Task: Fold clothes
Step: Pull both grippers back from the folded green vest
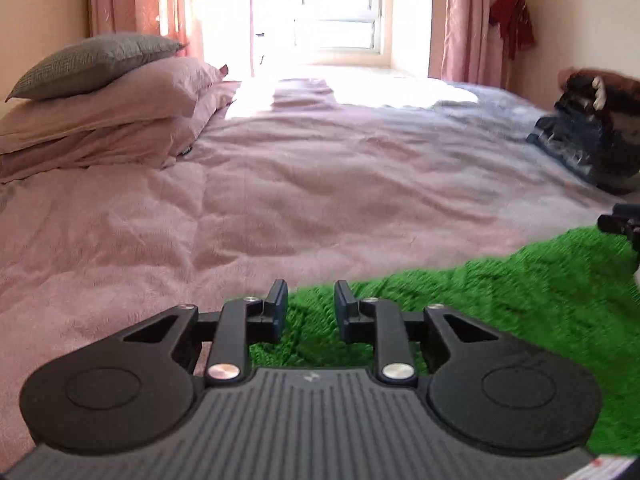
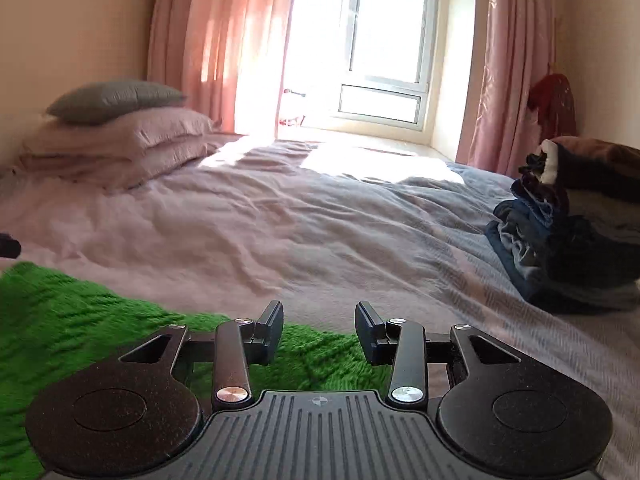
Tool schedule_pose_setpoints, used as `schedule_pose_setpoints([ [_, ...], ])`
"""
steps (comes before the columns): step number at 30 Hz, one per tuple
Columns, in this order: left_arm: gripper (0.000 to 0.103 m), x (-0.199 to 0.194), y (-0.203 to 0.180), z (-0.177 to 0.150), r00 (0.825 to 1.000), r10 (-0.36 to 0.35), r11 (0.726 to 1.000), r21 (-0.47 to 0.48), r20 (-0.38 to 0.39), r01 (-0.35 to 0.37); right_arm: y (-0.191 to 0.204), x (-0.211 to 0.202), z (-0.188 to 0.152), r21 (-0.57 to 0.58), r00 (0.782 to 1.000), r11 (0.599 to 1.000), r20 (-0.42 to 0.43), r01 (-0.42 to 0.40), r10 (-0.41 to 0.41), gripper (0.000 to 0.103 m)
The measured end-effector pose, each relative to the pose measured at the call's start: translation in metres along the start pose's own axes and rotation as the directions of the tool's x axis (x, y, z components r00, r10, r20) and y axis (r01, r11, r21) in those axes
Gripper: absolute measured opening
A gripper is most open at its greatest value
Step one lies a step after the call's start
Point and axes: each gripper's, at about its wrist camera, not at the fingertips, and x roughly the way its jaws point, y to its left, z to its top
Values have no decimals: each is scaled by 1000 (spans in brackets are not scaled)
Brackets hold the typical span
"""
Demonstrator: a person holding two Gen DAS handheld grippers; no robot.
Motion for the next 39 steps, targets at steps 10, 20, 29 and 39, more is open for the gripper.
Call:
schedule_pose_setpoints([
  [10, 16, 3, 22, -27, 999, -24, 999, -49, -28, 23, -33, 10, -33, 83, 993, 996, -118, -17, 26, 36],
  [20, 17, -122, -28, -76, 984, -179, 984, 12, -25, 179, 25, -147, -67, 173, 982, 973, -83, -151, 167, 36],
  [29, 19, -143, -36, -101, 989, -116, 989, -100, -94, 106, 58, -148, -85, 145, 977, 989, -204, -29, 58, 36],
  [39, 45, -237, -46, -113, 992, -104, 989, -108, -69, 96, 83, -236, -80, 306, 985, 950, -138, -59, 106, 62],
])
